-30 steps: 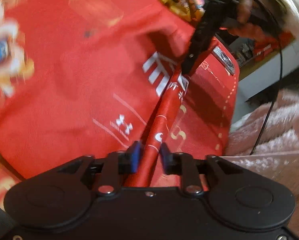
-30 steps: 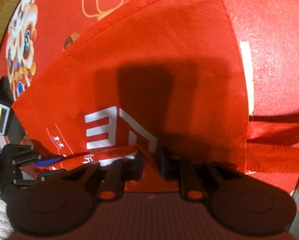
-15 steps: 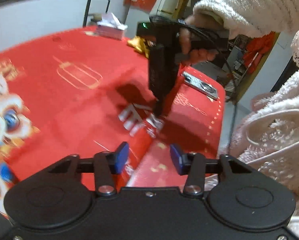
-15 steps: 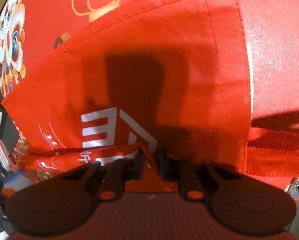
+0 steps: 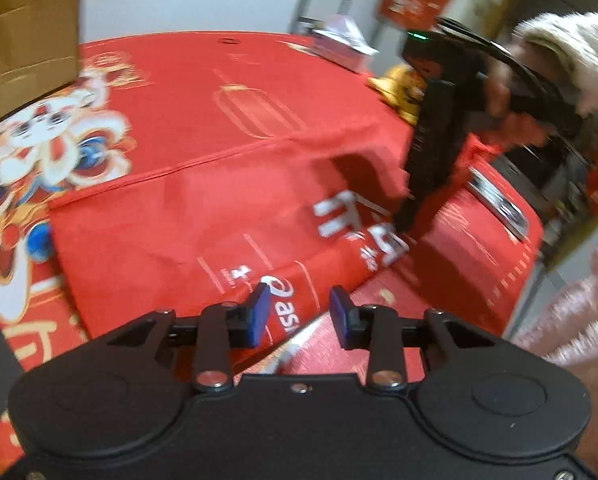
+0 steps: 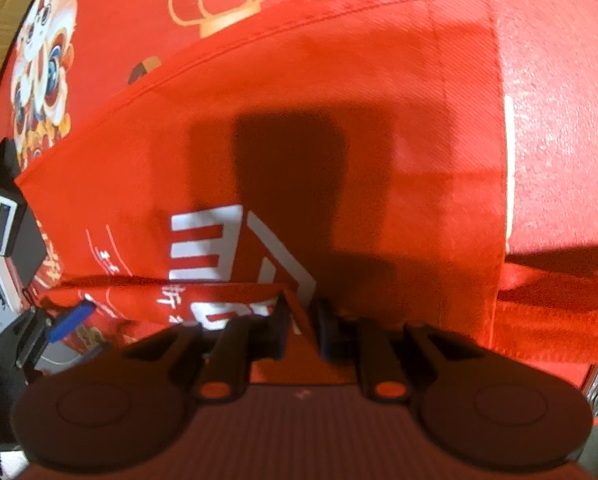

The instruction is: Fold shopping bag

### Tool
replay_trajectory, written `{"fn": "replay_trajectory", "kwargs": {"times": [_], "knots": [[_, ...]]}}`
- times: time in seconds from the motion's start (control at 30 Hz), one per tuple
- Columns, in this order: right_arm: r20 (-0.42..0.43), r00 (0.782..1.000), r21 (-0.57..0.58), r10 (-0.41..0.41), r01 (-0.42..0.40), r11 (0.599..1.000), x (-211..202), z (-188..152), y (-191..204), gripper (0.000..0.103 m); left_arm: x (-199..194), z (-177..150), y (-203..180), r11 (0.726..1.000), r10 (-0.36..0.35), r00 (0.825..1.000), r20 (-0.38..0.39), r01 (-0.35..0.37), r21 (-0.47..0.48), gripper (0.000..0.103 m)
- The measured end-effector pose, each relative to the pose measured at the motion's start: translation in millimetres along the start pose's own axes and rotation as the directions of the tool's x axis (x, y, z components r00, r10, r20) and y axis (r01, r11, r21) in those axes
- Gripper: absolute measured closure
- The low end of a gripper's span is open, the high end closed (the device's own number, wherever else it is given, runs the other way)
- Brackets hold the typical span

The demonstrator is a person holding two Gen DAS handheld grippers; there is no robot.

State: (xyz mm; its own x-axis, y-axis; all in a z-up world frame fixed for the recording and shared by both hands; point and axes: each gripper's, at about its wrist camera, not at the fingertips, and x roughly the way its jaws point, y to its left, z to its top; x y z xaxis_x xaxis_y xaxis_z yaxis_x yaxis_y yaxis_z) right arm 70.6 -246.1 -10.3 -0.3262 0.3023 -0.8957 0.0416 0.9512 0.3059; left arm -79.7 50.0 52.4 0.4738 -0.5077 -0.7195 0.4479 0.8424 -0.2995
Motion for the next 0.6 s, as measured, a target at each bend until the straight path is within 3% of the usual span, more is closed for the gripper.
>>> {"fn": "replay_trajectory", "kwargs": {"times": [0.3, 0.6], "knots": [[0.009, 1.0, -0.055, 0.004, -0.003, 0.998, 2, -8, -8, 0.092, 11, -2, 1, 0.979, 0.128, 0.992, -0.004, -0.127, -0.159, 0.077], [0.03, 0.998, -0.067, 0.062, -0.06, 0.996, -11, -18, -31, 0.092, 25, -2, -5, 0.954, 0.229, 0.972, -0.046, -0.234, -0.188, 0.078]]}}
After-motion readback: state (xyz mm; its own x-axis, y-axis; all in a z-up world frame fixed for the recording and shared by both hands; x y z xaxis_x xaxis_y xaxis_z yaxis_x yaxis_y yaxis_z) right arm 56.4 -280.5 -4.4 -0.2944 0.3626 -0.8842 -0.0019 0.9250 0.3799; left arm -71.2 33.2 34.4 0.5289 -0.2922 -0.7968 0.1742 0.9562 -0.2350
